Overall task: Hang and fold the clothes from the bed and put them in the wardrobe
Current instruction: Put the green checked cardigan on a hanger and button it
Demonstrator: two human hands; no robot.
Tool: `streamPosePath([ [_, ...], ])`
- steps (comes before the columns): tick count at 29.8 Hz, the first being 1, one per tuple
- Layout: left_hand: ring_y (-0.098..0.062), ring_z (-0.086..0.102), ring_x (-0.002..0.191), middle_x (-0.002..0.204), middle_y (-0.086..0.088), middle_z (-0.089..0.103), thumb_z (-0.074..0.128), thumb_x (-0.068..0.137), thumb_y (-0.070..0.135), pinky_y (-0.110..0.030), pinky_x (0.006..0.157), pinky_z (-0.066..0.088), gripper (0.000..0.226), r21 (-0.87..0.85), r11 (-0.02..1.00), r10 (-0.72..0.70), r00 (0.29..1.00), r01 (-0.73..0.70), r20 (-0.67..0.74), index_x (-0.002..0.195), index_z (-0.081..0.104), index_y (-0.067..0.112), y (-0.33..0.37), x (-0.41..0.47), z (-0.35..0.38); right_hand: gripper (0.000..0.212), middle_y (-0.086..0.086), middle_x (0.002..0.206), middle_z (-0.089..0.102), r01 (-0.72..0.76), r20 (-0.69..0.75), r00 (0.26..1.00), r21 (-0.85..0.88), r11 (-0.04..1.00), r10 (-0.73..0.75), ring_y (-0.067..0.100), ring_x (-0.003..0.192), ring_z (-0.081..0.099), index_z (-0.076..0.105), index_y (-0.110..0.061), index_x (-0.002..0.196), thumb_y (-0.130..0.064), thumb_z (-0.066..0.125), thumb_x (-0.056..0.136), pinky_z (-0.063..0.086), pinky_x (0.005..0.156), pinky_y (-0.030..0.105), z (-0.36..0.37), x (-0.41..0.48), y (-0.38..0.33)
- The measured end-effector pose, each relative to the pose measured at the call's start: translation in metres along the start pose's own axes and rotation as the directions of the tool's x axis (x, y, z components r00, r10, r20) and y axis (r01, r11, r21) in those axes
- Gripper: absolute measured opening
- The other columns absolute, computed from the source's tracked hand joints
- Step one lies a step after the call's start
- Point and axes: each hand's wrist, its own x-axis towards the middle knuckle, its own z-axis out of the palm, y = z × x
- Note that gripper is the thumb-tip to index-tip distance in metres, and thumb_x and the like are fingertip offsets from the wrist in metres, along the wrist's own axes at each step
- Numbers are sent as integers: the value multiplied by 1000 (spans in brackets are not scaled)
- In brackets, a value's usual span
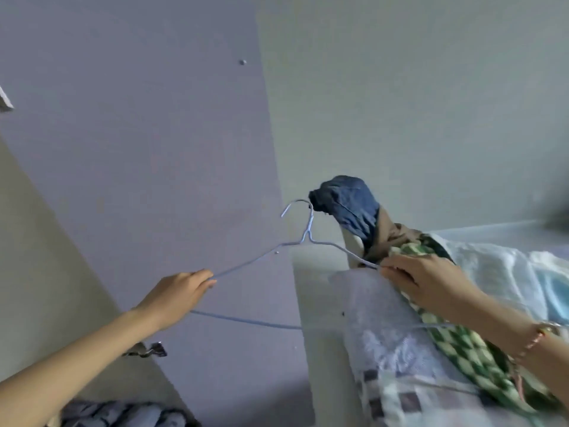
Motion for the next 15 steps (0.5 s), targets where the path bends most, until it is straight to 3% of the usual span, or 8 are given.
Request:
streamPosePath([
  [2, -28, 57, 75, 81, -4, 63, 38, 100, 28, -31, 60, 32, 23, -148, 984, -73, 982, 99, 175, 81, 46, 19, 52, 9, 30, 18, -2, 73, 68, -167, 30, 985, -40, 985, 168, 24, 67, 63, 67, -22, 87, -34, 55, 92, 41, 53, 28, -7, -55, 59],
  [4, -20, 47, 49, 64, -4, 55, 39, 100, 21, -27, 49, 34, 29, -377, 899, -117, 953, 221, 279, 73, 48, 16, 96, 18, 65, 25, -10, 63, 56, -316, 131, 939, -28, 948, 317, 10, 60, 53, 53, -30, 70, -37, 49, 94, 36, 51, 14, -15, -108, 94],
  [6, -18, 38, 35, 51, -9, 49, 39, 97, 11, -20, 38, 31, 27, -533, 799, -55, 916, 279, 397, 72, 48, 8, 182, 35, 107, 38, -12, 58, 43, -558, 140, 816, -64, 827, 561, 3, 54, 40, 37, -30, 60, -35, 49, 95, 34, 52, 16, -32, -189, 142],
  [8, -17, 37, 30, 43, -7, 42, 37, 96, 5, -17, 32, 28, 27, -547, 793, -20, 908, 270, 419, 71, 47, 5, 239, 42, 134, 41, -11, 57, 40, -721, 148, 688, 26, 693, 710, 13, 57, 44, 34, -26, 57, -34, 51, 94, 30, 51, 21, -28, -246, 173],
  [9, -17, 37, 28, 39, -5, 39, 37, 96, 4, -17, 30, 27, 29, -561, 799, 28, 919, 216, 393, 69, 46, 6, 277, 48, 151, 40, -8, 58, 41, -819, 141, 573, 57, 571, 808, 18, 59, 47, 35, -24, 58, -32, 52, 94, 30, 51, 25, -32, -280, 184],
  [11, -20, 38, 29, 37, -4, 37, 39, 96, 4, -20, 33, 30, 31, -571, 817, 128, 939, 82, 318, 65, 46, 9, 347, 56, 181, 32, -4, 57, 45, -921, 150, 380, 151, 358, 913, 19, 50, 50, 42, -20, 64, -27, 53, 94, 35, 43, 25, -36, -345, 199],
  [13, -23, 44, 36, 42, -6, 44, 39, 96, 9, -28, 43, 37, 33, -555, 831, 171, 929, 43, 328, 65, 48, 12, 383, 62, 194, 26, -3, 55, 50, -940, 120, 288, 223, 257, 950, 13, 42, 48, 47, -20, 69, -26, 54, 93, 35, 38, 19, -31, -380, 202],
  [15, -28, 54, 52, 55, -10, 54, 39, 97, 14, -33, 54, 41, 35, -515, 854, 286, 890, -69, 356, 64, 48, 18, 432, 61, 224, 22, -4, 58, 55, -955, 108, 121, 284, 86, 987, 9, 48, 49, 53, -21, 71, -26, 56, 92, 39, 41, 17, -29, -433, 210],
])
